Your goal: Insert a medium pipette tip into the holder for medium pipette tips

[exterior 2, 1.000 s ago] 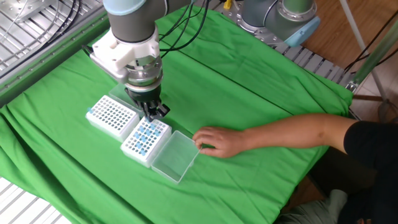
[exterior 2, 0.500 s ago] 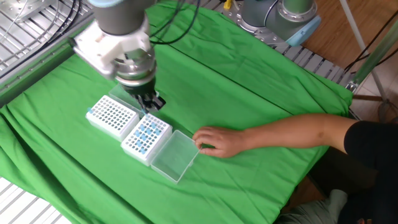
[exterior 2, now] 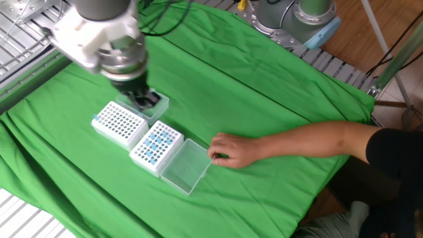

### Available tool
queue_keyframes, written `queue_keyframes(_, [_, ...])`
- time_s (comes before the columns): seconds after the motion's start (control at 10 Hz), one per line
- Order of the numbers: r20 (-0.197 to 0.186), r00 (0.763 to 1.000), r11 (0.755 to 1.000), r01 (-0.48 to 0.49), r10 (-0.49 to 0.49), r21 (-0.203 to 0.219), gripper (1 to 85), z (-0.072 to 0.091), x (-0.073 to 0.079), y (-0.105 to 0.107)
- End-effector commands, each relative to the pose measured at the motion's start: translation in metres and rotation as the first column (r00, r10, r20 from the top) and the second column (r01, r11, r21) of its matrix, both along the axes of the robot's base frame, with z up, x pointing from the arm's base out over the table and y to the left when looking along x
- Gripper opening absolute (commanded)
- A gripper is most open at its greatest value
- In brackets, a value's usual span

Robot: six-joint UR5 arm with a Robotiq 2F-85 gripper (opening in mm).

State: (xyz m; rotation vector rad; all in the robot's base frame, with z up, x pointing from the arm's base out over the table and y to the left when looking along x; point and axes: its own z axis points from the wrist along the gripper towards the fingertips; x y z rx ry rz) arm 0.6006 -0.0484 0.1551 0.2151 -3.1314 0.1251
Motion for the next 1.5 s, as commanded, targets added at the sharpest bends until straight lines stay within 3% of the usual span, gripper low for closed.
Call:
queue_keyframes(0.0, [0.062,0.989,0.991,-0.130,0.131,-0.014,1.0,0.001,0.039,-0.043])
queue_keyframes(0.4, [0.115,0.977,0.984,-0.180,0.179,0.002,1.0,-0.022,0.062,-0.057])
queue_keyframes(1.0, [0.122,0.969,0.976,-0.217,0.214,0.010,1.0,-0.035,0.050,-0.075])
queue_keyframes(1.4, [0.112,0.976,0.980,-0.193,0.187,0.048,1.0,-0.039,0.040,-0.071])
